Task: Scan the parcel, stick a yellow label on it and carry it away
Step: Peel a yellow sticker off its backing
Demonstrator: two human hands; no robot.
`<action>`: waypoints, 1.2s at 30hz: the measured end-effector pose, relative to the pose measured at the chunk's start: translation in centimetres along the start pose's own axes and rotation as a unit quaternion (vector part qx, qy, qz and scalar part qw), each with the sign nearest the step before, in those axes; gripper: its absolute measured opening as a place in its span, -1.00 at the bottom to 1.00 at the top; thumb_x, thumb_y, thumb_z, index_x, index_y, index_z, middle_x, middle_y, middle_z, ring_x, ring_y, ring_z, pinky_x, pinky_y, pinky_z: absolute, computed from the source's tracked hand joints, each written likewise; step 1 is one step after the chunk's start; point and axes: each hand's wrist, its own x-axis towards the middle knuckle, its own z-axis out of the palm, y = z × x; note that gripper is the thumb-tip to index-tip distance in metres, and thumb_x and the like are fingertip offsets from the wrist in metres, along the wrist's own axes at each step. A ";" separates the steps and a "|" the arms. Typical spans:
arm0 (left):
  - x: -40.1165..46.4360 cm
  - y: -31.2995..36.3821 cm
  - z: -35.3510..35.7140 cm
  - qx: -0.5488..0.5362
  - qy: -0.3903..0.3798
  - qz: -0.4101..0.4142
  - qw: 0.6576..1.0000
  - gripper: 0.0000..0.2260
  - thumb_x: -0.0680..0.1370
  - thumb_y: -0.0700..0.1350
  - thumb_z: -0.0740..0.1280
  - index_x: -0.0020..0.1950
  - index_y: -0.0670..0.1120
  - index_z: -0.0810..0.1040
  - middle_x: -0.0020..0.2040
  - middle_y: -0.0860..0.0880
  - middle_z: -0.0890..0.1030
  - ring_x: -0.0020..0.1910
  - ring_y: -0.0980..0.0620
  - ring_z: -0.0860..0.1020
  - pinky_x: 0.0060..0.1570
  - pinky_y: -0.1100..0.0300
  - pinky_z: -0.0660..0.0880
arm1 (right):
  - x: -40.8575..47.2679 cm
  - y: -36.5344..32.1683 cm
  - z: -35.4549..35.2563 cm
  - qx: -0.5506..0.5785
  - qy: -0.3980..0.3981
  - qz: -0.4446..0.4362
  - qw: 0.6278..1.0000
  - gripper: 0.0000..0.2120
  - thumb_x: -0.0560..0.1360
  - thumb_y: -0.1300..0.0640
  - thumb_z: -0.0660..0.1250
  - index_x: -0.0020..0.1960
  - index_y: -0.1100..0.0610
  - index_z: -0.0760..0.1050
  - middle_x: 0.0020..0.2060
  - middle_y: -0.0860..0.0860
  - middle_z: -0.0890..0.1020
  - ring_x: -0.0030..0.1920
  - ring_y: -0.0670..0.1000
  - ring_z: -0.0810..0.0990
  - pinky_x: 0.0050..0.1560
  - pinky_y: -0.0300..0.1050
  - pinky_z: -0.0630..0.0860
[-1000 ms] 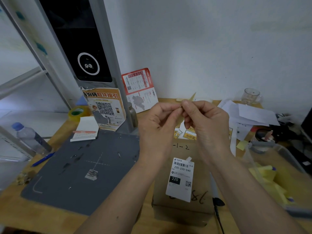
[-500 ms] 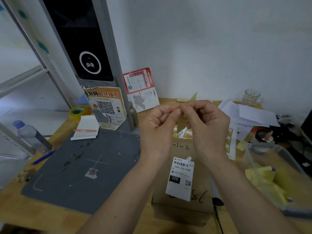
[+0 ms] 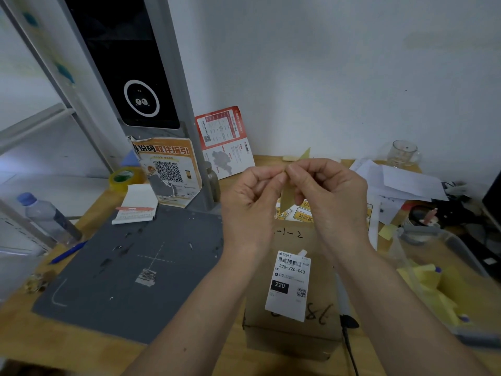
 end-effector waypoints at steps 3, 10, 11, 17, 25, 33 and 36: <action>0.1 0.0 -0.1 0.002 0.002 0.000 1.000 -0.90 0.50 -0.29 0.37 -0.09 -0.12 0.65 -0.29 0.11 0.70 -0.22 0.19 0.66 -0.11 0.30 0.60 | 0.0 -0.2 0.1 0.016 -0.002 0.013 1.000 -0.91 0.43 0.30 0.40 -0.24 0.17 0.60 -0.48 -0.04 0.58 -0.49 -0.12 0.47 -0.44 -0.32 0.45; 0.2 -0.2 -0.1 0.016 0.010 0.005 1.000 -0.91 0.51 -0.30 0.36 -0.08 -0.15 0.64 -0.25 0.04 0.70 -0.23 0.15 0.66 -0.12 0.30 0.60 | 0.5 -0.3 0.2 0.011 -0.023 0.023 0.999 -0.92 0.41 0.31 0.41 -0.24 0.19 0.61 -0.53 -0.08 0.56 -0.52 -0.11 0.44 -0.46 -0.32 0.43; 0.3 -0.2 -0.1 0.017 0.012 0.004 1.000 -0.91 0.51 -0.30 0.36 -0.08 -0.15 0.64 -0.24 0.03 0.70 -0.22 0.14 0.66 -0.11 0.29 0.60 | 0.5 -0.3 0.1 0.007 -0.024 0.021 0.999 -0.92 0.41 0.32 0.41 -0.24 0.18 0.61 -0.52 -0.07 0.57 -0.52 -0.11 0.44 -0.45 -0.32 0.43; 0.6 -0.2 -0.2 0.021 0.013 0.012 1.000 -0.90 0.51 -0.31 0.36 -0.06 -0.16 0.64 -0.23 0.06 0.70 -0.19 0.13 0.67 -0.05 0.23 0.62 | 0.7 -0.4 0.2 0.018 -0.029 0.045 0.998 -0.92 0.40 0.32 0.41 -0.22 0.18 0.62 -0.45 0.03 0.57 -0.49 -0.08 0.46 -0.42 -0.29 0.46; 0.7 -0.6 -0.2 0.043 0.012 0.045 0.998 -0.86 0.51 -0.31 0.36 -0.10 -0.09 0.64 -0.24 0.11 0.69 -0.22 0.22 0.65 -0.15 0.36 0.55 | 1.0 -0.3 0.1 0.042 -0.046 0.078 0.995 -0.84 0.40 0.31 0.42 -0.30 0.10 0.64 -0.49 -0.03 0.60 -0.47 -0.05 0.47 -0.40 -0.24 0.46; 1.0 -0.7 -0.3 0.034 0.008 0.040 0.999 -0.88 0.51 -0.31 0.36 -0.07 -0.13 0.64 -0.26 0.15 0.69 -0.19 0.25 0.66 -0.14 0.39 0.55 | 1.2 0.0 -0.1 0.071 -0.063 0.092 0.991 -0.82 0.42 0.32 0.39 -0.29 0.12 0.65 -0.43 0.02 0.63 -0.43 -0.06 0.51 -0.37 -0.24 0.48; 1.0 -0.8 -0.2 0.035 0.008 0.044 0.998 -0.90 0.51 -0.31 0.37 -0.05 -0.16 0.64 -0.20 0.08 0.69 -0.19 0.23 0.65 -0.14 0.38 0.55 | 1.3 0.0 -0.2 0.068 -0.057 0.097 0.991 -0.86 0.42 0.29 0.40 -0.27 0.13 0.65 -0.41 0.05 0.62 -0.41 -0.05 0.51 -0.38 -0.24 0.47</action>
